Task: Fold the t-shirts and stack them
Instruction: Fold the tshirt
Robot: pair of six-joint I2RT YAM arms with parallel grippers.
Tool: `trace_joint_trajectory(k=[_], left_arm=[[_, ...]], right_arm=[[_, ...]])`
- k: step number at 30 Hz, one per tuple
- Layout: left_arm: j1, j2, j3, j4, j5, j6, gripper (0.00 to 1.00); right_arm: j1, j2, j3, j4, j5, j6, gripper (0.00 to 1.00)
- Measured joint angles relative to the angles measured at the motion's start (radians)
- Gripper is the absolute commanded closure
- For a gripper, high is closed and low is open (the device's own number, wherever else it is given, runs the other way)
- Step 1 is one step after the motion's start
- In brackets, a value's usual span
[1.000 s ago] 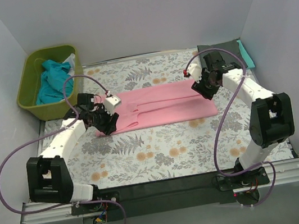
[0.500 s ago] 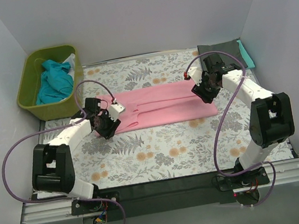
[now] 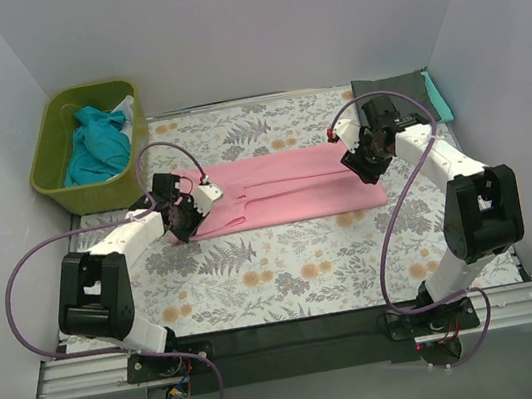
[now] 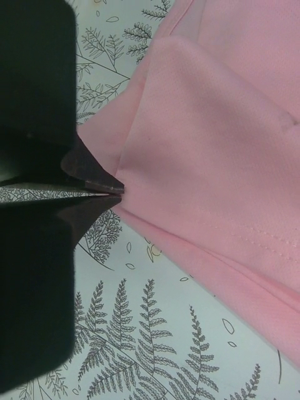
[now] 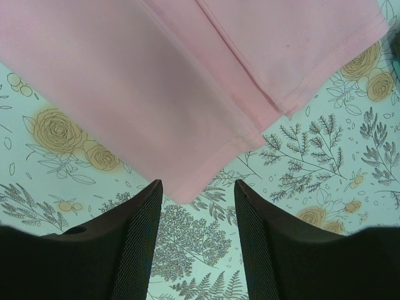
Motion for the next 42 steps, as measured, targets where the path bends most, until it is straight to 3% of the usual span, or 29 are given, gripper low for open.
trace_joint_trajectory(k=[3, 7, 14, 26, 32, 36, 42], left_arm=[[0.000, 0.000, 0.002, 0.000, -0.001, 0.002, 1.00], [0.000, 0.000, 0.027, -0.014, 0.000, 0.000, 1.00], [0.003, 0.051, 0.237, -0.027, 0.005, -0.027, 1.00], [0.070, 0.389, 0.548, 0.065, 0.013, -0.130, 1.00], [0.079, 0.426, 0.566, 0.133, -0.004, -0.195, 0.63], [0.079, 0.402, 0.546, 0.163, -0.016, -0.242, 0.60], [0.084, 0.222, 0.402, 0.165, -0.022, -0.356, 0.58]], right_arm=[[0.000, 0.001, 0.000, 0.000, 0.002, 0.000, 0.52], [0.000, 0.001, 0.000, 0.000, 0.003, -0.002, 0.52], [0.000, 0.003, 0.000, 0.000, 0.008, -0.008, 0.52], [0.000, 0.014, 0.000, 0.000, 0.026, -0.016, 0.51], [0.000, 0.029, 0.000, 0.000, 0.025, -0.016, 0.51], [0.000, 0.074, 0.018, 0.001, 0.012, -0.013, 0.55], [0.000, 0.230, 0.124, 0.018, -0.008, 0.018, 0.62]])
